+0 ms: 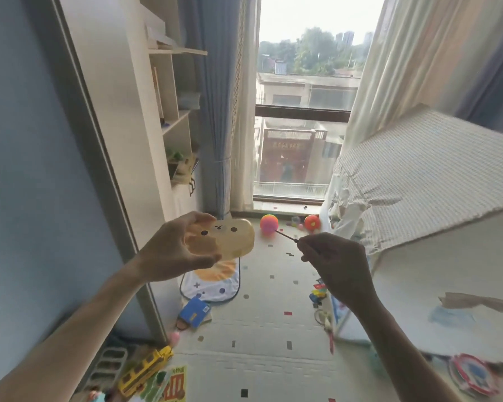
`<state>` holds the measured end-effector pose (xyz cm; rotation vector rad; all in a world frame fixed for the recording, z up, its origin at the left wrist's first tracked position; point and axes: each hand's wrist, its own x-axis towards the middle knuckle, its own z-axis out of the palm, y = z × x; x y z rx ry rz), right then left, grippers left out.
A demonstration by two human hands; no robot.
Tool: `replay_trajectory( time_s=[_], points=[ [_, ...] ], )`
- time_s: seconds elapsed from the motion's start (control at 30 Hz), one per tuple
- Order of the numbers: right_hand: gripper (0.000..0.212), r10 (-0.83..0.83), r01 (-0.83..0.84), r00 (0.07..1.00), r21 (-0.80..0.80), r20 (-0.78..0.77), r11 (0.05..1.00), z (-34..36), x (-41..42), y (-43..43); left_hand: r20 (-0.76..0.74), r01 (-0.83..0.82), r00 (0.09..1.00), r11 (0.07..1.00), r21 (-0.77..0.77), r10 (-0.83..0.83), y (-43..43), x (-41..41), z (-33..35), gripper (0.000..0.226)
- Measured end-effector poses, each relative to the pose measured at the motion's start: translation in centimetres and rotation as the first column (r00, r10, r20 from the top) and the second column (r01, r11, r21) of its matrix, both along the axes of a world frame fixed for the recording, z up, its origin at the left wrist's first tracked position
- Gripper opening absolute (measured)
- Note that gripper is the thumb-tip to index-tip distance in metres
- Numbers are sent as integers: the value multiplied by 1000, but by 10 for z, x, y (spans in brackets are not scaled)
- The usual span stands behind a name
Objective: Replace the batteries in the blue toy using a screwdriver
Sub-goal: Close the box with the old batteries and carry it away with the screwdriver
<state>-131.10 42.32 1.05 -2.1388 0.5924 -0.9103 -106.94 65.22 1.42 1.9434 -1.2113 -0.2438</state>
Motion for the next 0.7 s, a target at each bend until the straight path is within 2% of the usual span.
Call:
replay_trajectory(
  time_s=[0.17, 0.33, 0.4, 0.53, 0.7],
  points=[
    [35, -13, 12, 1000, 31, 14, 999, -8, 67, -72, 46, 4, 999, 1000, 11, -4, -75, 71, -10, 75],
    [41, -46, 45, 998, 18, 51, 999, -9, 154, -142, 90, 41, 995, 998, -40, -37, -163, 162, -13, 73],
    [37, -64, 64, 997, -5, 37, 998, -2, 188, -171, 83, 55, 995, 997, -48, -51, -198, 200, -9, 73],
    [14, -107, 108, 994, -40, 23, 993, 12, 254, -233, 82, 100, 992, 992, -73, -94, -266, 274, 5, 75],
    [16, -109, 108, 994, 27, 17, 994, 18, 331, -306, 69, 119, 991, 989, -90, -114, -342, 356, 2, 78]
  ],
)
